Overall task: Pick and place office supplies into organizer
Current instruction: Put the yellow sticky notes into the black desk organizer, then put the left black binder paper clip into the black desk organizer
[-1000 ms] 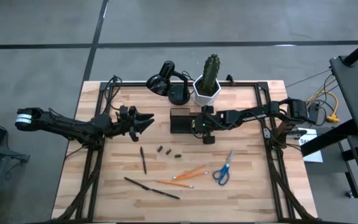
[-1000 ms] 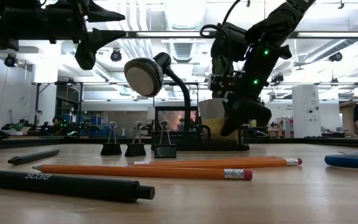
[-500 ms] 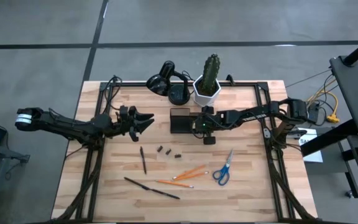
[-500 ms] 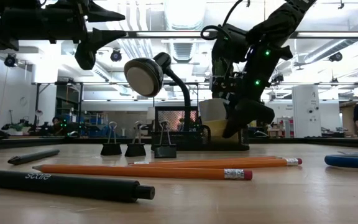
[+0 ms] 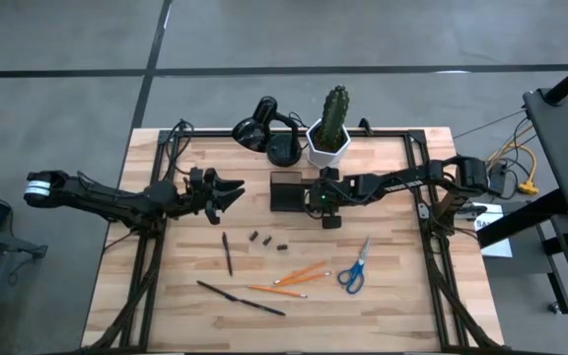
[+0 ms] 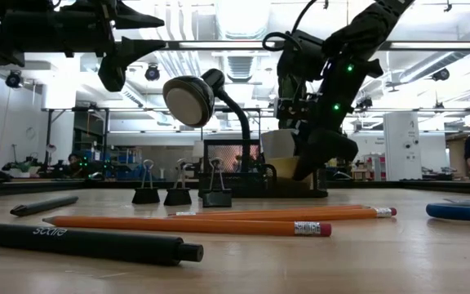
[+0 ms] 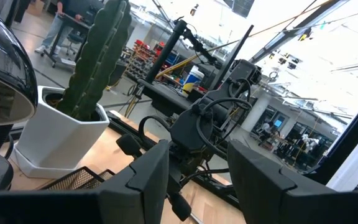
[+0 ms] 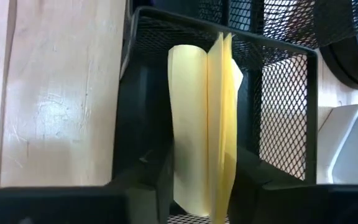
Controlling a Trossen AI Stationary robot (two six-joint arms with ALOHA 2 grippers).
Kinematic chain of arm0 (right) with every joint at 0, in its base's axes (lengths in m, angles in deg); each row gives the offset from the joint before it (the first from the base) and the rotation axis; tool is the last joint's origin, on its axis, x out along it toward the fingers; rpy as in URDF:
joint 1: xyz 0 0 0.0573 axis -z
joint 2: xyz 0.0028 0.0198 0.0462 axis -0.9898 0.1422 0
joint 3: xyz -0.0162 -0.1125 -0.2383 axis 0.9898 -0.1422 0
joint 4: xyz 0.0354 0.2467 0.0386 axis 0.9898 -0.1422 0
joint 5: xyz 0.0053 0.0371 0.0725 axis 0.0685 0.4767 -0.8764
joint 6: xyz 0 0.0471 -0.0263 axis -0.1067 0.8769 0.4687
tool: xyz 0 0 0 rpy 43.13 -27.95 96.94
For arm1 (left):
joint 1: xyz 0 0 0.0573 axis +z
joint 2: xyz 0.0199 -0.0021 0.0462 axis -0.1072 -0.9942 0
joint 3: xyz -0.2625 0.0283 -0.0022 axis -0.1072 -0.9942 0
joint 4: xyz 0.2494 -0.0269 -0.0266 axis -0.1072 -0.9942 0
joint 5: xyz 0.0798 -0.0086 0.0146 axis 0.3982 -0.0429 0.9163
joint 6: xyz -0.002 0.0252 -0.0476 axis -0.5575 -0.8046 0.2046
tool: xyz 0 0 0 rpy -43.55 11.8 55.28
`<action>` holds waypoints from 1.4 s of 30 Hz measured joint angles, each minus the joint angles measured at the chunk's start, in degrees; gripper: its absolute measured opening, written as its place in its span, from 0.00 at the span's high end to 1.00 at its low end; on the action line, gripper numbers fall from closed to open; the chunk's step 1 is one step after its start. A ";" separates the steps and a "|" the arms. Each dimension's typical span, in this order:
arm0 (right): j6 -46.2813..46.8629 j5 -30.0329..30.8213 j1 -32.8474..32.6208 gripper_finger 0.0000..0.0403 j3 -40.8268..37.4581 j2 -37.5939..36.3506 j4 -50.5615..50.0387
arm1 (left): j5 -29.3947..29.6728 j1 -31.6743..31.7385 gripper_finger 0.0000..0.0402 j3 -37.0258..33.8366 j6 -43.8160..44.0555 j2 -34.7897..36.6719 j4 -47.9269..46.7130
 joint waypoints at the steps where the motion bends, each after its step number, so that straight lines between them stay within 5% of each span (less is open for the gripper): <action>1: 0.00 -0.02 0.00 0.72 0.11 0.00 -0.26 | -0.02 0.00 0.63 0.00 0.02 0.00 0.00; 9: 0.26 -0.04 0.00 0.64 0.33 -0.06 -1.62 | -0.02 0.00 0.63 -0.04 0.00 0.00 0.00; 42: 13.51 -0.41 -0.59 0.65 20.08 -0.26 -22.00 | -0.02 -0.04 0.63 -0.04 -0.02 -0.01 -0.02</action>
